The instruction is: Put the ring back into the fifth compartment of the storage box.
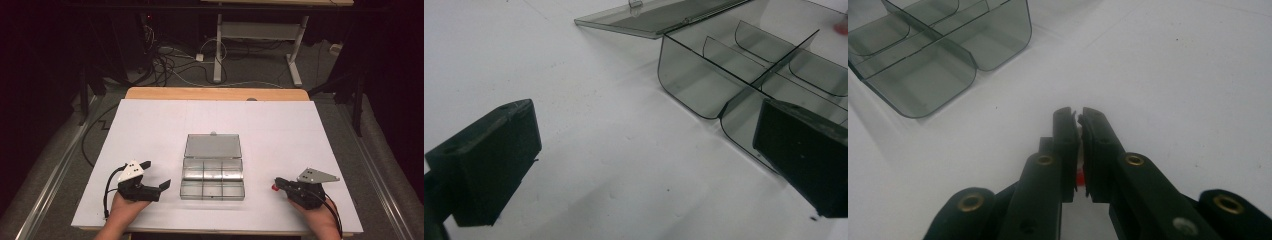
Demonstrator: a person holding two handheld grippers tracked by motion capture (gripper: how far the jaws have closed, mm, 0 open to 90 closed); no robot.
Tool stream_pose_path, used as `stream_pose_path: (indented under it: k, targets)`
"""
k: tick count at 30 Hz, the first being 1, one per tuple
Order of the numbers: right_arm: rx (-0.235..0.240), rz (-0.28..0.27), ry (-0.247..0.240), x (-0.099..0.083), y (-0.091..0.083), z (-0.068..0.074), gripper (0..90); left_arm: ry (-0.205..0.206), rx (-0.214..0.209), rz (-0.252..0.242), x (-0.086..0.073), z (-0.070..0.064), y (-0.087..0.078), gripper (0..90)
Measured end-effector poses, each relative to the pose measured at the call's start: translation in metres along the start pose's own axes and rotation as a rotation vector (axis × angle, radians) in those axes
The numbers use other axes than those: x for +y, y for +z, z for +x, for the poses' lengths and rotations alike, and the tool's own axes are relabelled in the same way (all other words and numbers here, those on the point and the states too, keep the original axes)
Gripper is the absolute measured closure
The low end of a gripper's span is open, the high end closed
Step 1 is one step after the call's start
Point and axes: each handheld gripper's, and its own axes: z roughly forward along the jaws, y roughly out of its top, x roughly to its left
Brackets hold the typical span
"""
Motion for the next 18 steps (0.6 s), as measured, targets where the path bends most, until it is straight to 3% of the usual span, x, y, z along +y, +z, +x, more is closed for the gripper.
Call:
stream_pose_path:
  k: [18]
  targets:
    - [0.014, -0.018, -0.005, 0.0058, 0.0008, 0.0085, 87.2, 0.0, 0.0, 0.0, 0.0, 0.0, 0.0, 0.0]
